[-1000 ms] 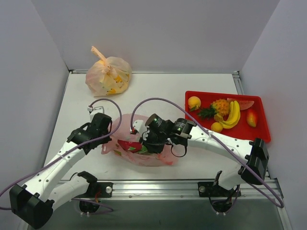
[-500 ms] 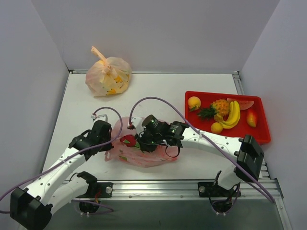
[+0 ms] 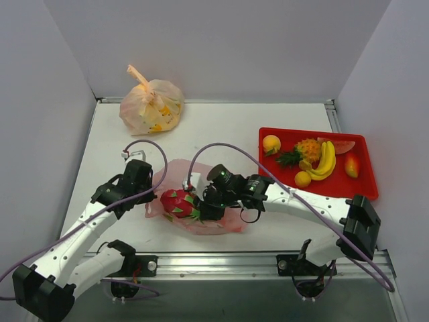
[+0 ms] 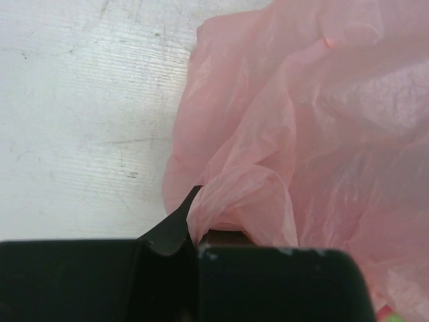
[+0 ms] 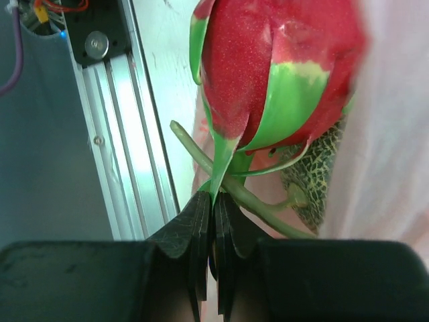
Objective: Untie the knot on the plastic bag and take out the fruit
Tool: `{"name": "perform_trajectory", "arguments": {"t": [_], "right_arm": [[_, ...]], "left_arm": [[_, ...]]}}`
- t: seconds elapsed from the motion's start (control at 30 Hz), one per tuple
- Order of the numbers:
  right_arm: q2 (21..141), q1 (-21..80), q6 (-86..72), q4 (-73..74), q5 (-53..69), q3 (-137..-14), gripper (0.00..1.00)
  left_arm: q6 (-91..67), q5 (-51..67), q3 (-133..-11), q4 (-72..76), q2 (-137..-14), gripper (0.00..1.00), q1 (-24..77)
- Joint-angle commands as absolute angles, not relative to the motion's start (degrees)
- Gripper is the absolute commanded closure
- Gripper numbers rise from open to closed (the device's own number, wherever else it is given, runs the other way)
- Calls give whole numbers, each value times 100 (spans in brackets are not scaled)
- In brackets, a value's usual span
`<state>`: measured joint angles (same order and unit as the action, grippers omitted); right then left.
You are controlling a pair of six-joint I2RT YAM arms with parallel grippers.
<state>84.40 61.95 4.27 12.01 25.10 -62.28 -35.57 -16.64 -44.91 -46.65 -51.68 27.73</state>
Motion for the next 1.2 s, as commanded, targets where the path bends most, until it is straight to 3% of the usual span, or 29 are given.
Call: {"name": "perform_trajectory", "arguments": {"t": [0.0, 0.2, 0.6, 0.93, 1.1, 1.17], "right_arm": [[7656, 6074, 843, 1222, 2733, -6196, 100], [7050, 5871, 634, 529, 2987, -6258, 100], [7261, 5634, -202, -580, 2926, -6098, 100], [6662, 5546, -579, -220, 4894, -7338, 100], [6627, 5388, -861, -185, 5922, -7400, 100], [6548, 5335, -870, -176, 5819, -7287, 100]], "left_arm": [[-3604, -1793, -4711, -4790, -5265, 100, 2716], [-3665, -1670, -4676, -4799, -5229, 100, 2707], [-3753, -1433, -4641, -4781, -5133, 100, 2716], [-3762, -1520, -4702, -4790, -5194, 100, 2707], [-3674, -1722, -5096, -4895, -5352, 100, 2707], [-3604, -1828, -5229, -4939, -5457, 100, 2707]]}}
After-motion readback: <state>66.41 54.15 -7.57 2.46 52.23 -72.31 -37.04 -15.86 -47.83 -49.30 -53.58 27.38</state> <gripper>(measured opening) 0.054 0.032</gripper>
